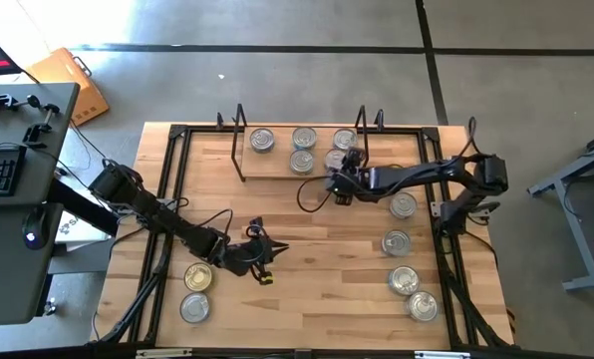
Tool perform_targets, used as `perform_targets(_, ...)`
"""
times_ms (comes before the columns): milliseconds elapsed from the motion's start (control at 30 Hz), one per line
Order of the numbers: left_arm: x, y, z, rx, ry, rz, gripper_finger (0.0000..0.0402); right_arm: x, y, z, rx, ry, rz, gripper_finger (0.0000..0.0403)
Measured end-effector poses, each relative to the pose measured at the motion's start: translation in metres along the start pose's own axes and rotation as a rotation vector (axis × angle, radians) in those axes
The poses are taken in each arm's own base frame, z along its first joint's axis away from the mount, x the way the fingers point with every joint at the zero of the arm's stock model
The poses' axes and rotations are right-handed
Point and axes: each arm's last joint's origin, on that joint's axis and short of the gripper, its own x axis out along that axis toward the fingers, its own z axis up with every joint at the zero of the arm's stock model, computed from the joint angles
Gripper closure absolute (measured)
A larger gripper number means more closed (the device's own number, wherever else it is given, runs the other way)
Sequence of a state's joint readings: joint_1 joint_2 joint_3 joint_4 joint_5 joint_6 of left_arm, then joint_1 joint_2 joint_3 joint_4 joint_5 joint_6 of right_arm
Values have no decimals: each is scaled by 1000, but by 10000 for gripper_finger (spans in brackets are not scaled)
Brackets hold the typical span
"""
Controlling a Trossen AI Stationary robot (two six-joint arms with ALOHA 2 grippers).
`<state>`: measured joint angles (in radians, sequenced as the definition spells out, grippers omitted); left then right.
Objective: Stack canned seafood by type on shelf
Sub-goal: Adjust the blue tuna can on the shelf
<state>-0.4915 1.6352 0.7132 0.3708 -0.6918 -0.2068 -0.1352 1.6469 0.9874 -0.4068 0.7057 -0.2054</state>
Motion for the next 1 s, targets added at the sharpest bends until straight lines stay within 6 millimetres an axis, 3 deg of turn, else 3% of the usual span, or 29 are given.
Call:
perform_targets(200,0,0,1,-8,-10,-2,388,-15,-20,11,265,-103,102,173)
perform_targets(300,0,0,3,-13,-25,-4,388,-18,-42,26,400,-129,151,211)
perform_targets(433,0,-1,6,-4,-47,-8,388,-11,-70,50,431,-136,176,284)
perform_targets(633,0,-1,6,-9,-53,-9,388,30,-93,60,372,9,144,392)
perform_targets(833,-1,-2,6,-17,-55,-12,388,74,-101,44,404,156,91,385)
perform_targets(1000,0,-1,6,-12,-55,-10,388,97,-100,33,373,234,96,401)
